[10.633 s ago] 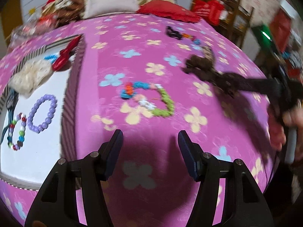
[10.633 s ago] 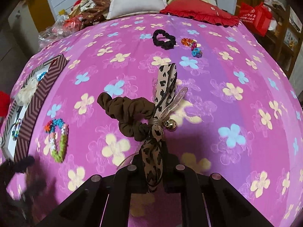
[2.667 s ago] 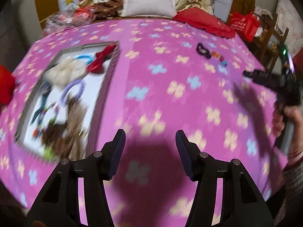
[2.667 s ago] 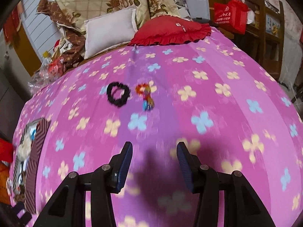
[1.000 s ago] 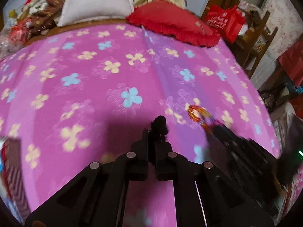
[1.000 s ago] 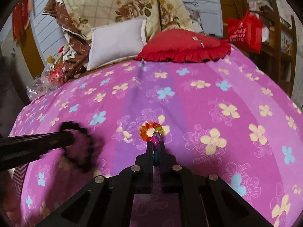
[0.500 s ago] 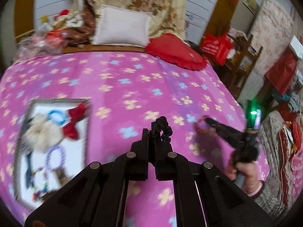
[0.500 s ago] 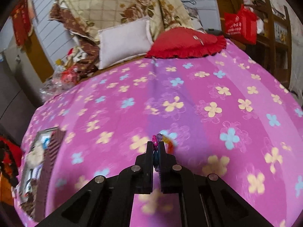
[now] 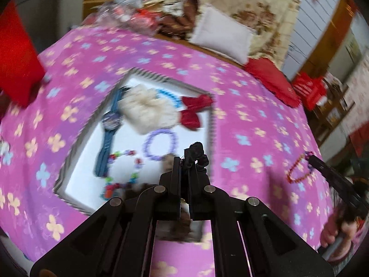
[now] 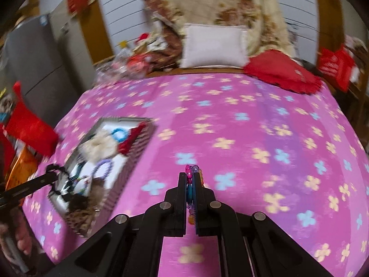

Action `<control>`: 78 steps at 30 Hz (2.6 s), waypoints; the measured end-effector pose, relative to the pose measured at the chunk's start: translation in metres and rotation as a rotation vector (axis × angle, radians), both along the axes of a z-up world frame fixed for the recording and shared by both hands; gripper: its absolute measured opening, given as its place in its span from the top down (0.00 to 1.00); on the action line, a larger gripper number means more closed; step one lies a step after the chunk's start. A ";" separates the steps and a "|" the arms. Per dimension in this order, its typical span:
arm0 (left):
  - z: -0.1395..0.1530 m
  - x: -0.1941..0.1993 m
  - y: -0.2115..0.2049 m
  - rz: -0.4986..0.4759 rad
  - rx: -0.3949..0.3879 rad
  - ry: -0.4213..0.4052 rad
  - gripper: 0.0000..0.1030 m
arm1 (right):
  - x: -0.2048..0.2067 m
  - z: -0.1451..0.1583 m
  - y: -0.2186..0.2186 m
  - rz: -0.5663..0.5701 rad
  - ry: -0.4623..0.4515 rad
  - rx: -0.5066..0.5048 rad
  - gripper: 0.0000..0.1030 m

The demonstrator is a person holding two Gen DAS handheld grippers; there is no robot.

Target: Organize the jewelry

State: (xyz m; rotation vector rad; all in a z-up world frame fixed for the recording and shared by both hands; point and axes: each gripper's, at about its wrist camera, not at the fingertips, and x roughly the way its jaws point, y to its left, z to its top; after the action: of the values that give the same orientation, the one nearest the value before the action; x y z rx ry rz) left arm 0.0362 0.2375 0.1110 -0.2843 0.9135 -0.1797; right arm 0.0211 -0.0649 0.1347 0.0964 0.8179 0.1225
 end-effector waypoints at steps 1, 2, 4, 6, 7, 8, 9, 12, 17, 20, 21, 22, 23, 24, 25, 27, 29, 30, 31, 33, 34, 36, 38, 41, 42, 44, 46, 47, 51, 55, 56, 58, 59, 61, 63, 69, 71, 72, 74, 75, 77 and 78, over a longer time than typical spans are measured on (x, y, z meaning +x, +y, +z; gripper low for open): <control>-0.007 0.004 0.011 0.021 -0.005 0.008 0.97 | 0.003 0.000 0.016 0.027 0.002 -0.009 0.96; -0.011 0.006 0.017 0.033 -0.006 0.012 0.97 | 0.006 0.000 0.033 0.052 0.005 -0.016 0.96; -0.021 0.013 0.036 0.077 0.001 0.023 0.97 | 0.014 -0.001 0.057 0.093 0.011 -0.027 0.96; -0.030 0.018 0.054 0.112 -0.006 0.035 0.97 | 0.024 -0.004 0.084 0.137 0.018 -0.039 0.96; -0.034 0.019 0.061 0.127 -0.008 0.040 0.97 | 0.028 -0.006 0.095 0.154 0.021 -0.044 0.96; -0.039 0.021 0.068 0.142 -0.011 0.048 0.97 | 0.033 -0.007 0.105 0.169 0.024 -0.050 0.96; -0.046 0.024 0.077 0.158 -0.021 0.061 0.97 | 0.040 -0.009 0.120 0.189 0.028 -0.058 0.96; -0.060 0.027 0.090 0.159 -0.059 0.080 0.97 | 0.058 -0.016 0.147 0.227 0.029 -0.077 0.96; -0.077 0.036 0.083 0.112 -0.058 0.096 0.97 | 0.084 -0.036 0.178 0.250 0.045 -0.119 0.96; -0.083 0.044 0.077 0.092 -0.035 0.092 0.97 | 0.099 -0.057 0.187 0.241 0.072 -0.160 0.96; -0.086 0.047 0.076 0.087 -0.033 0.094 0.97 | 0.106 -0.066 0.187 0.235 0.093 -0.162 0.96; -0.087 0.049 0.075 0.085 -0.032 0.095 0.97 | 0.110 -0.072 0.186 0.229 0.109 -0.159 0.96; -0.089 0.053 0.075 0.084 -0.031 0.097 0.97 | 0.112 -0.076 0.185 0.225 0.119 -0.157 0.96; -0.090 0.056 0.074 0.082 -0.028 0.099 0.97 | 0.115 -0.081 0.184 0.217 0.131 -0.155 0.96; -0.091 0.060 0.073 0.079 -0.023 0.098 0.97 | 0.119 -0.086 0.183 0.210 0.142 -0.156 0.96; -0.091 0.065 0.071 0.078 -0.005 0.087 0.97 | 0.124 -0.093 0.182 0.197 0.154 -0.168 0.96; -0.090 0.069 0.068 0.078 0.014 0.069 0.97 | 0.127 -0.099 0.182 0.193 0.167 -0.174 0.96; -0.090 0.071 0.068 0.080 0.018 0.063 0.97 | 0.129 -0.102 0.182 0.193 0.174 -0.171 0.96; -0.090 0.072 0.068 0.084 0.019 0.056 0.97 | 0.130 -0.104 0.182 0.191 0.184 -0.166 0.96; -0.090 0.074 0.070 0.098 0.017 0.045 0.97 | 0.131 -0.106 0.181 0.178 0.201 -0.147 0.96; -0.090 0.075 0.072 0.101 0.010 0.046 0.96 | 0.131 -0.106 0.181 0.175 0.206 -0.139 0.96; -0.089 0.075 0.074 0.099 -0.011 0.045 0.92 | 0.130 -0.104 0.183 0.168 0.208 -0.135 0.96; -0.087 0.074 0.076 0.100 -0.017 0.034 0.86 | 0.126 -0.101 0.186 0.167 0.197 -0.153 0.91; -0.081 0.069 0.078 0.091 -0.045 0.014 0.69 | 0.117 -0.091 0.186 0.157 0.171 -0.162 0.73; -0.077 0.067 0.079 0.089 -0.057 -0.001 0.66 | 0.113 -0.087 0.185 0.149 0.158 -0.160 0.66; -0.073 0.064 0.081 0.088 -0.068 -0.016 0.62 | 0.105 -0.081 0.183 0.135 0.142 -0.159 0.64; -0.070 0.060 0.085 0.089 -0.088 -0.030 0.59 | 0.097 -0.077 0.179 0.124 0.137 -0.154 0.63; -0.069 0.059 0.086 0.091 -0.092 -0.032 0.58 | 0.094 -0.076 0.178 0.120 0.138 -0.153 0.63; -0.068 0.055 0.088 0.102 -0.068 -0.034 0.58 | 0.076 -0.075 0.173 0.097 0.144 -0.154 0.63; -0.067 0.050 0.087 0.122 -0.005 -0.049 0.58 | 0.054 -0.075 0.171 0.080 0.135 -0.168 0.62; -0.067 0.048 0.085 0.132 0.030 -0.058 0.58 | 0.049 -0.076 0.169 0.077 0.135 -0.170 0.62; -0.066 0.044 0.082 0.139 0.079 -0.079 0.58 | 0.038 -0.077 0.166 0.069 0.140 -0.167 0.62; -0.066 0.041 0.080 0.141 0.103 -0.091 0.58 | 0.034 -0.078 0.165 0.064 0.143 -0.164 0.62; -0.063 0.035 0.074 0.165 0.180 -0.128 0.58 | 0.024 -0.081 0.160 0.049 0.153 -0.153 0.62; -0.060 0.027 0.068 0.190 0.251 -0.172 0.51 | 0.016 -0.082 0.156 0.036 0.162 -0.136 0.62; -0.047 -0.012 0.058 0.276 0.268 -0.270 0.29 | -0.013 -0.078 0.143 0.001 0.163 -0.125 0.62; -0.040 -0.028 0.056 0.293 0.234 -0.278 0.23 | -0.024 -0.074 0.137 -0.011 0.162 -0.125 0.62; -0.037 -0.037 0.054 0.302 0.224 -0.284 0.23 | -0.029 -0.072 0.134 -0.013 0.159 -0.125 0.62; -0.030 -0.056 0.051 0.325 0.218 -0.284 0.23 | -0.040 -0.067 0.130 -0.016 0.147 -0.134 0.62; -0.028 -0.065 0.050 0.325 0.212 -0.283 0.23 | -0.042 -0.066 0.128 -0.018 0.144 -0.135 0.62; -0.024 -0.084 0.045 0.307 0.211 -0.275 0.23 | -0.051 -0.062 0.125 -0.020 0.141 -0.126 0.62; -0.023 -0.093 0.043 0.298 0.221 -0.267 0.23 | -0.055 -0.061 0.123 -0.019 0.141 -0.116 0.62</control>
State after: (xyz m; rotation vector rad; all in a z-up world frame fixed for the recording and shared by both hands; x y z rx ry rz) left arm -0.0564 0.2803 0.0877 -0.1827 0.6101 0.1560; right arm -0.0339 0.0582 0.0735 0.0039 0.9625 0.0502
